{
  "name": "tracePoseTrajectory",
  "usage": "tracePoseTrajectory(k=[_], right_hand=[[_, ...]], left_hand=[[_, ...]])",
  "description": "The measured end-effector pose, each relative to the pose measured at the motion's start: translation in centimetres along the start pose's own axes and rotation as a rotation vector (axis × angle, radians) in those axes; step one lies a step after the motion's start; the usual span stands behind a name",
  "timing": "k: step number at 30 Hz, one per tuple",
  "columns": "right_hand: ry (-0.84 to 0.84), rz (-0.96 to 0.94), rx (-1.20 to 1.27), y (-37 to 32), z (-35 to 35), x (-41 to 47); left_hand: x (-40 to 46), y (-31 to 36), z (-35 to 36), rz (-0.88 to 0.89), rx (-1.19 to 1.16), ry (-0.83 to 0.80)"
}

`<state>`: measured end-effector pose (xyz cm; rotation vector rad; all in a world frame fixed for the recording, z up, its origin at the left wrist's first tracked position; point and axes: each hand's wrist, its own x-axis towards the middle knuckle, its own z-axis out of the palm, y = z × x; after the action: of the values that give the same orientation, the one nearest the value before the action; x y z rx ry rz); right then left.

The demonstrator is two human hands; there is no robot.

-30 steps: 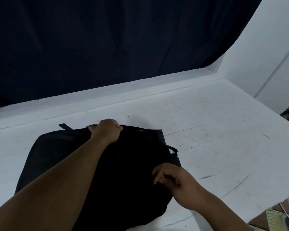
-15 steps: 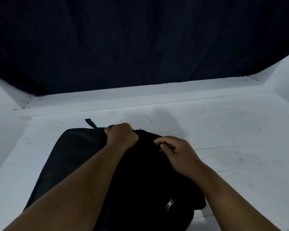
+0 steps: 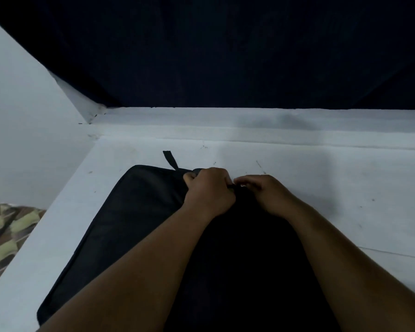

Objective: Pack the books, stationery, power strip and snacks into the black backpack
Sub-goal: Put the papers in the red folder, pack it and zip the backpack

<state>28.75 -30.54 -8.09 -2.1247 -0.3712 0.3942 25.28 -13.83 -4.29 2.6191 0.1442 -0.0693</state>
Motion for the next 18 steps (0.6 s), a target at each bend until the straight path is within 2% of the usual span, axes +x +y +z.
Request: tracePoseTrajectory(k=[6,12,18], right_hand=[[-0.025,-0.014,-0.011,0.5,-1.0,-0.1],[0.265,-0.073,-0.028,0.7,-0.6,-1.2],[0.36,-0.033,-0.075,1.2,-2.1,-3.1]], left_hand=[[0.1,0.5,0.0,-0.035,0.019,-0.033],[0.4,0.6,0.5,0.058,0.162,-0.058],[0.5,0.7,0.4,0.034,0.126,-0.01]])
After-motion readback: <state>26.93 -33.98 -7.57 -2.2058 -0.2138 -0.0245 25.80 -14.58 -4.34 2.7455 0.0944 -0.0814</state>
